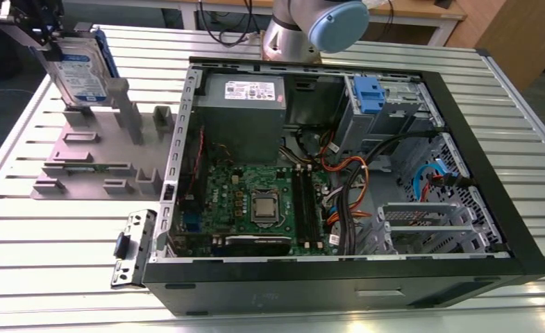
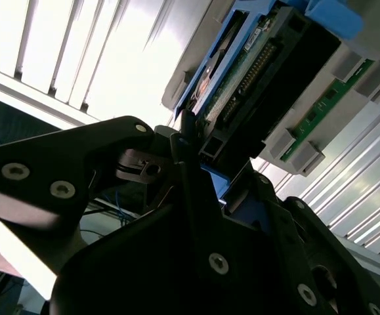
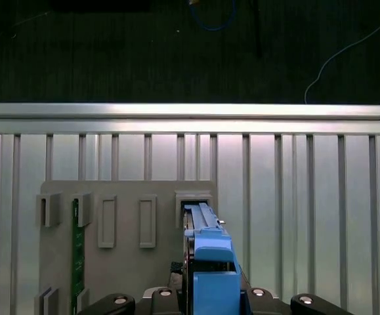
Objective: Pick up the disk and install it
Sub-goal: 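Pick up the disk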
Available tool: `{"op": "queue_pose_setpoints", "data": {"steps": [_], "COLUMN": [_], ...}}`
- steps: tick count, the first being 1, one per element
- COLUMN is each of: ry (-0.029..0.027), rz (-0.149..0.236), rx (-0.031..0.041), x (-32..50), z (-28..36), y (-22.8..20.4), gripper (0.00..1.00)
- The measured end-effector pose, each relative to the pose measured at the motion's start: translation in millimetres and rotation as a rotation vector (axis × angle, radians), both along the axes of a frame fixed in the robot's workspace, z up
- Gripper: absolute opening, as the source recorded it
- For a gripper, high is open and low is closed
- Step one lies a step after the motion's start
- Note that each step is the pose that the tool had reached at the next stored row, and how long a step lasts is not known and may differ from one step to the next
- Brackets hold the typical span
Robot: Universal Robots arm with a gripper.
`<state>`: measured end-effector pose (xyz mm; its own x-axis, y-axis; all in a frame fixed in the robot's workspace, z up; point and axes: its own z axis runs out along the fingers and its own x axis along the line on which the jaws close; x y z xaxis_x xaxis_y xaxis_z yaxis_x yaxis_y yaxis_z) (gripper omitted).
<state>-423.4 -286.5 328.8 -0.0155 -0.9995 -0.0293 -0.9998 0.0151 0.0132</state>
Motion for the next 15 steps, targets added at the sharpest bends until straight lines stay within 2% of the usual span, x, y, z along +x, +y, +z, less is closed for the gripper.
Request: {"op": "queue_pose_setpoints", "data": {"steps": [15], "ry": [0.0001], "rz": [0.0], "rx": [-0.0001], "x": [0.0], "z": [7.9], "y": [0.2], "gripper": [0.36]}}
